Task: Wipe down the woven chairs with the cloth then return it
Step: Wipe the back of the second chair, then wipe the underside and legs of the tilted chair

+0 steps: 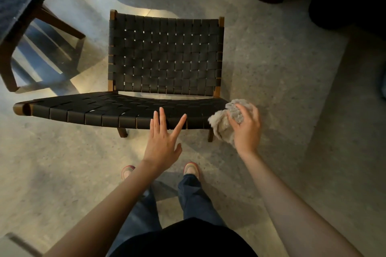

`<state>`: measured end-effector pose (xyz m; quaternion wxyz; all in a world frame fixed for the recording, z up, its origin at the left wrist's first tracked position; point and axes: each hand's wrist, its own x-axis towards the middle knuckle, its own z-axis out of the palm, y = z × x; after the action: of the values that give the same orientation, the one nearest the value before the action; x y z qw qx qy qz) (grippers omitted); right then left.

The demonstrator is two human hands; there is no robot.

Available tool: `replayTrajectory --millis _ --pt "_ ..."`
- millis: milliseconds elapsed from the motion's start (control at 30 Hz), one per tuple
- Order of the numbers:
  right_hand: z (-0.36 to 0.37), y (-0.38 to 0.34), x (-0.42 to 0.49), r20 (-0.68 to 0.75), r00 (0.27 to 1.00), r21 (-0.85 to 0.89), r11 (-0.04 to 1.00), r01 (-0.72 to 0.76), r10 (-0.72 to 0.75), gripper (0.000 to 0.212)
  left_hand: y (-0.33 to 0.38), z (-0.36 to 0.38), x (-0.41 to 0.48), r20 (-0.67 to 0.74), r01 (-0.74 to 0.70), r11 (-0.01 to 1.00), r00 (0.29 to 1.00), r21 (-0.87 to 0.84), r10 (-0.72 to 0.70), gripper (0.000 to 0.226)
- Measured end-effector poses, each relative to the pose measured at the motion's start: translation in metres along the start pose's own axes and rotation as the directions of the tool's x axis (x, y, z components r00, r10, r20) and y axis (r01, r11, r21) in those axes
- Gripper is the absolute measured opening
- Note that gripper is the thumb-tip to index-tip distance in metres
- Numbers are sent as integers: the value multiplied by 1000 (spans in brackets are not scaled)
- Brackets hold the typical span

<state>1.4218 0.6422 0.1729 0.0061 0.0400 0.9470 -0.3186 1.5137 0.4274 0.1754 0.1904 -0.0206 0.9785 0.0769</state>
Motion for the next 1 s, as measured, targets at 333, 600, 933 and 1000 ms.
replayTrajectory --millis 333,600,933,1000 --pt "-9 0 -22 -19 983 -190 966 175 -181 48 2 -4 -1 16 -9 1000 1000 3 9 93" --pt "-35 -7 -44 -92 991 -23 995 100 -101 53 1 -15 -4 13 -31 991 999 -128 33 84" --pt "-18 -68 -126 331 940 500 860 -103 -79 62 -9 -31 -55 -11 -98 612 989 -785 144 51" --pt "-4 -85 -147 398 910 593 790 -160 -114 63 -25 -29 -66 -2 -80 538 989 -839 145 46"
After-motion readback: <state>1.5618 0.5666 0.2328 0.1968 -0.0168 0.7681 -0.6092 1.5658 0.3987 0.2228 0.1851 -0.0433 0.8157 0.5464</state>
